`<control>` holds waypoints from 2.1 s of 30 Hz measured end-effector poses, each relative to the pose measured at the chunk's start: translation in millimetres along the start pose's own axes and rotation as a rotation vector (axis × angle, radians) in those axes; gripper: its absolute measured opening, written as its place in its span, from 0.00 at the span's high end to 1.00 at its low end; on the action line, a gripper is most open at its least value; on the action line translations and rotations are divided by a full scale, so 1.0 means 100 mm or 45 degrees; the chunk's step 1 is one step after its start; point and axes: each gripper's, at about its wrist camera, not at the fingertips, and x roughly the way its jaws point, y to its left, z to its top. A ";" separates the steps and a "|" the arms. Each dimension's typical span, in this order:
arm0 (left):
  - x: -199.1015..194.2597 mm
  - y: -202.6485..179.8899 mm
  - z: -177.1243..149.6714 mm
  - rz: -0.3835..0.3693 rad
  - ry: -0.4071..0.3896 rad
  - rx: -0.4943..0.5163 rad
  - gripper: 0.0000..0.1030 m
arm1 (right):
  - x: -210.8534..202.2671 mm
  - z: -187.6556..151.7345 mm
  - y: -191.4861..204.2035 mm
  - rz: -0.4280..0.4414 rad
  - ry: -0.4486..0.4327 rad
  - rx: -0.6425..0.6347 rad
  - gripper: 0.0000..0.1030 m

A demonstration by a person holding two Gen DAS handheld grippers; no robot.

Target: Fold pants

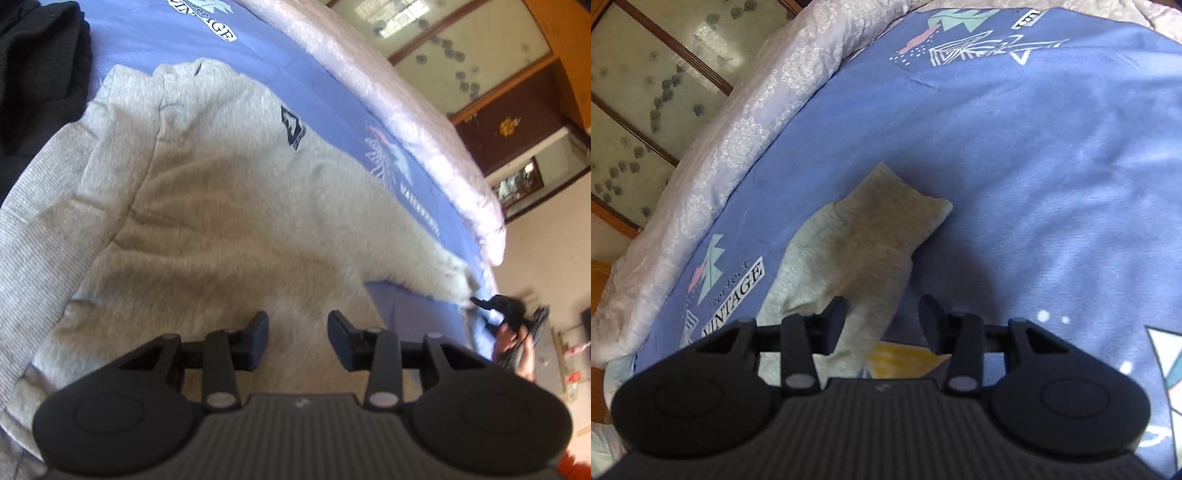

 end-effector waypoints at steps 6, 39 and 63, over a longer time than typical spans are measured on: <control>0.07 0.00 -0.04 0.026 0.036 0.060 0.65 | -0.30 0.50 -0.32 -0.144 -0.291 0.126 0.97; 0.69 0.37 1.67 0.123 0.001 -0.473 0.09 | 0.71 0.52 0.62 -0.553 -0.075 -0.195 0.94; -0.69 -0.01 1.00 -0.063 -0.190 -0.308 0.86 | -1.65 0.41 -0.24 0.030 -0.221 0.309 0.95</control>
